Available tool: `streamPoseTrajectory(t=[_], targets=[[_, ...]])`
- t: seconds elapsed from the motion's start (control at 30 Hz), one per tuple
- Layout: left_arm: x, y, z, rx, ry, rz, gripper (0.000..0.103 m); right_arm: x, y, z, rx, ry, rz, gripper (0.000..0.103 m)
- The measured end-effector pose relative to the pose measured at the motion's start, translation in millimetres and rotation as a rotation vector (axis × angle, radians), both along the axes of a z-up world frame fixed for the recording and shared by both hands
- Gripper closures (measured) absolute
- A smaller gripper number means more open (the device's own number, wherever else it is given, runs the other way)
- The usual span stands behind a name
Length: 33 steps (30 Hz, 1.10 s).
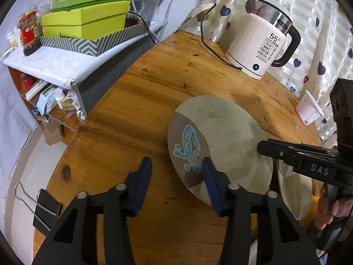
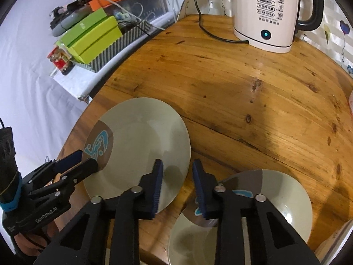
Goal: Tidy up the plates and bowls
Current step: 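Close the left gripper on the beige plate rim and lift it, then carry the held plate with the left gripper over another beige plate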
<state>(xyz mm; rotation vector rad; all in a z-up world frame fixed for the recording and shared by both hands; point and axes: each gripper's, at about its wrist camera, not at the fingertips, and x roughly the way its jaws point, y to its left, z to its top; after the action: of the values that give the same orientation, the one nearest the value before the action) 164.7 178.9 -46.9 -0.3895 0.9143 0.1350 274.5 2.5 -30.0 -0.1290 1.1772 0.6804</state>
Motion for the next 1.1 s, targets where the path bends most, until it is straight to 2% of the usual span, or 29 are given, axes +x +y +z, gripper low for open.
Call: streamPoseTrajectory(t=[0.13,0.2,0.57,1.1], targets=[[3,-4,1,0.004,-0.007,-0.027,0.070,1,-1,-1,0.009,0.000,-0.002,0.082],[5,-6,1,0.007,-0.008,-0.033,0.072,1,-1,-1,0.011,-0.001,-0.002,0.082],[3,-8,9,0.025,-0.018,-0.024,0.072,0,-1,3,0.016,0.000,-0.012,0.083],[-26,-22,40,0.044,-0.045,-0.032,0.072,-28,-14,34,0.033,-0.028,-0.020,0.083]])
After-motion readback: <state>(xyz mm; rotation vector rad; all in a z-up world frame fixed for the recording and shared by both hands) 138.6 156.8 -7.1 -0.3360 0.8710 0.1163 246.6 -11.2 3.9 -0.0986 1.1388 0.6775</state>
